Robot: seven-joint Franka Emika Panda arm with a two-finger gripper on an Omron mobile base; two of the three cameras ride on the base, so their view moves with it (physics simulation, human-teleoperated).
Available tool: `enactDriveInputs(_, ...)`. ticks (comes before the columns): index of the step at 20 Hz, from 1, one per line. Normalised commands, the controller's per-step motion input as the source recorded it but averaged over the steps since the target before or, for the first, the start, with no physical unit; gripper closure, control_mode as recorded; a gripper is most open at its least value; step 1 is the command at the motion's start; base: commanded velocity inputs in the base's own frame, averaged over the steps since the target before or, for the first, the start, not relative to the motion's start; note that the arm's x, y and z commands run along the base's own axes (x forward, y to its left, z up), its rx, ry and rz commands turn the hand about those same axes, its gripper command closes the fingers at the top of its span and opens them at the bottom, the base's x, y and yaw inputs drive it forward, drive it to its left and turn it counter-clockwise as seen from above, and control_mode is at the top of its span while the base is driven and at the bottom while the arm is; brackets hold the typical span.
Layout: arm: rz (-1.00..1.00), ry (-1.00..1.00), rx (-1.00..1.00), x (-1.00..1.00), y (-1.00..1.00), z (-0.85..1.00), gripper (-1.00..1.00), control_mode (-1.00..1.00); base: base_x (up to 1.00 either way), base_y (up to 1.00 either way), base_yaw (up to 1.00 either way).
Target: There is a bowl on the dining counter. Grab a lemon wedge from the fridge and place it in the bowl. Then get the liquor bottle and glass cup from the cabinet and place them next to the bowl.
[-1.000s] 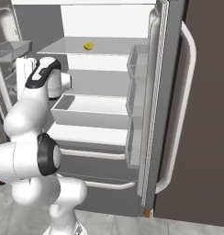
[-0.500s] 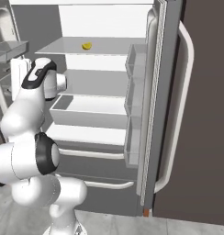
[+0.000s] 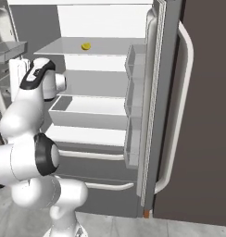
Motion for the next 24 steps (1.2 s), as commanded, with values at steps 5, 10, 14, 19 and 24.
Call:
enactDriveInputs(5, 0.0, -0.16, -0.1, -0.46, -0.14, -0.08, -1.0, -1.0, 0.0, 0.0, 0.0)
enactDriveInputs(10, -0.05, -0.33, -0.18, -0.88, -0.29, 0.14, -1.0, -1.0, 0.0, 0.0, 0.0)
enactDriveInputs(14, -0.09, -0.28, -0.22, -0.58, -0.33, 0.2, -1.0, -1.0, 0.0, 0.0, 0.0)
enactDriveInputs(19, -0.18, -0.22, -0.25, -0.38, -0.4, 0.02, -1.0, -1.0, 0.0, 0.0, 0.0)
enactDriveInputs(24, -0.19, -0.2, -0.25, -0.36, -0.55, 0.0, -1.0, -1.0, 0.0, 0.0, 0.0)
